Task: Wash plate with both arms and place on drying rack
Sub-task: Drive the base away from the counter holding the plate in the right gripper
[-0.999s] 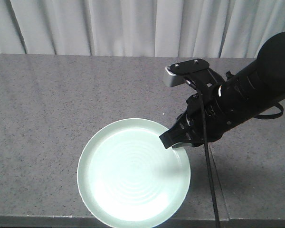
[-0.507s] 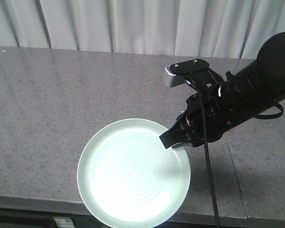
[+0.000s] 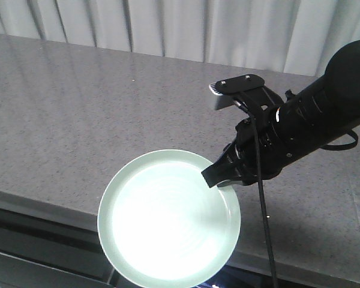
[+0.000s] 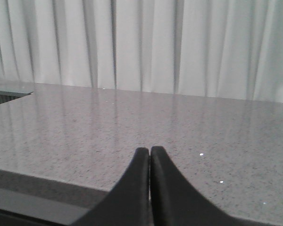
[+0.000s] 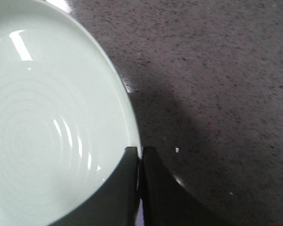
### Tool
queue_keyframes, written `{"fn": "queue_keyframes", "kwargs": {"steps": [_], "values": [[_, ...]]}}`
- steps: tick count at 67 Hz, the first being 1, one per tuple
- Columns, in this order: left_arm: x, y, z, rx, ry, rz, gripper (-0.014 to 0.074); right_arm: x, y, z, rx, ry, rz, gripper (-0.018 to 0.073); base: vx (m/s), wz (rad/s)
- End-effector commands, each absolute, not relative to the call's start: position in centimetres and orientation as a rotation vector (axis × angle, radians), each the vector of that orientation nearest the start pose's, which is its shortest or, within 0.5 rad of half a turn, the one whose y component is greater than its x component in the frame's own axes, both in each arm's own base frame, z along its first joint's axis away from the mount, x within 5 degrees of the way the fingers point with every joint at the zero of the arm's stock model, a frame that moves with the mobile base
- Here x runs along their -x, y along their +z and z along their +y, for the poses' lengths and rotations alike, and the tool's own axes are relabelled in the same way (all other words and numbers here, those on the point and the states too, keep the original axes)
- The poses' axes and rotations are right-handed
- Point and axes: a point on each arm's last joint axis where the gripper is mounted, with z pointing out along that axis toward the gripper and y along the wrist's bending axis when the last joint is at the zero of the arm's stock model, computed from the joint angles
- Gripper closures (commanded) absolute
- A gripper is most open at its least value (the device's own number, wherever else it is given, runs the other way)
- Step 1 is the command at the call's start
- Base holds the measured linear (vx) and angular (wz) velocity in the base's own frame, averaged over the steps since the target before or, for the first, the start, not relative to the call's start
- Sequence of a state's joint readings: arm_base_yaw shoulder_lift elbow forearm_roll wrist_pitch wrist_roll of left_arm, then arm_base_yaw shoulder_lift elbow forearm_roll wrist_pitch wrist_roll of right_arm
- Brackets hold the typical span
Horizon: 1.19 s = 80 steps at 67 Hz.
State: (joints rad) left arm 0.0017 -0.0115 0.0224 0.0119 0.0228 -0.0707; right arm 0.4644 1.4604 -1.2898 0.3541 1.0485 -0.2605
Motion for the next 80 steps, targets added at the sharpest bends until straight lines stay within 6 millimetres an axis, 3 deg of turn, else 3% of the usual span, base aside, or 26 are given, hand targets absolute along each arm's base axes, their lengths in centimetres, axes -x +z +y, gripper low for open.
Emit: {"fn": "queue_keyframes", "kwargs": {"steps": [1, 80], "values": [[-5.31, 21.93, -0.02, 0.042, -0.055, 1.403, 0.0603, -25.00, 35.20, 15.70, 0.798, 0.556, 2.474, 0.0561, -0.08, 0.44], [-5.31, 21.93, -0.02, 0.042, -0.055, 1.403, 0.0603, -25.01, 35.20, 15.70, 0.798, 0.556, 2.473, 0.0561, -0.11, 0.50]]}}
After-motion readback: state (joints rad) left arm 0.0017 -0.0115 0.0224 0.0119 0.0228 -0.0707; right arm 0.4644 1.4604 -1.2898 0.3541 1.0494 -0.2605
